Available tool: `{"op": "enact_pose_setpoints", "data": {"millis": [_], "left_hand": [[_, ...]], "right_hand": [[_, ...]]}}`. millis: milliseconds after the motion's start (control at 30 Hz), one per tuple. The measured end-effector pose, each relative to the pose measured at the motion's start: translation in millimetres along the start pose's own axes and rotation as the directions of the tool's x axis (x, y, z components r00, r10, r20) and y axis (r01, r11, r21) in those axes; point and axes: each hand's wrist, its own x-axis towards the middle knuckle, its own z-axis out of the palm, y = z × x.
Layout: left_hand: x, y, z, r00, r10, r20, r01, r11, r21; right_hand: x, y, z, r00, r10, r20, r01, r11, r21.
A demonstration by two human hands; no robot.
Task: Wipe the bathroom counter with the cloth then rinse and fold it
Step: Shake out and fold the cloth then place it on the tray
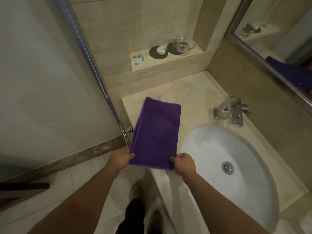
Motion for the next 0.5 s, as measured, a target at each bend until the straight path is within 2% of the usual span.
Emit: {"op": "enact_pose_setpoints", "data": {"millis": [133,267,367,500], "left_hand": [[-31.3,-12.6,15.7,1.000,0.004,0.025,-0.002,0.993,-0.117],[-56.0,-22.0,27.1,0.999,0.001,0.051,0.011,0.972,-0.233],[-80.1,-19.8,25.8,0.993,0.079,0.082,-0.047,0.938,-0.343],[-103.6,-14.7,13.9,0.978,0.153,0.143,-0.079,0.902,-0.424]], "right_hand": [[-17.5,13.9,-9.3,1.000,0.023,0.016,-0.026,0.977,0.213],[-34.7,26.2,-23.6,0.998,0.058,0.010,-0.056,0.893,0.447],[-47.4,32.5,-36.7,0.994,-0.030,0.105,-0.036,0.821,0.570],[-54.8,31.4,-60.2,0.940,-0.152,0.304,-0.075,0.782,0.619]]}}
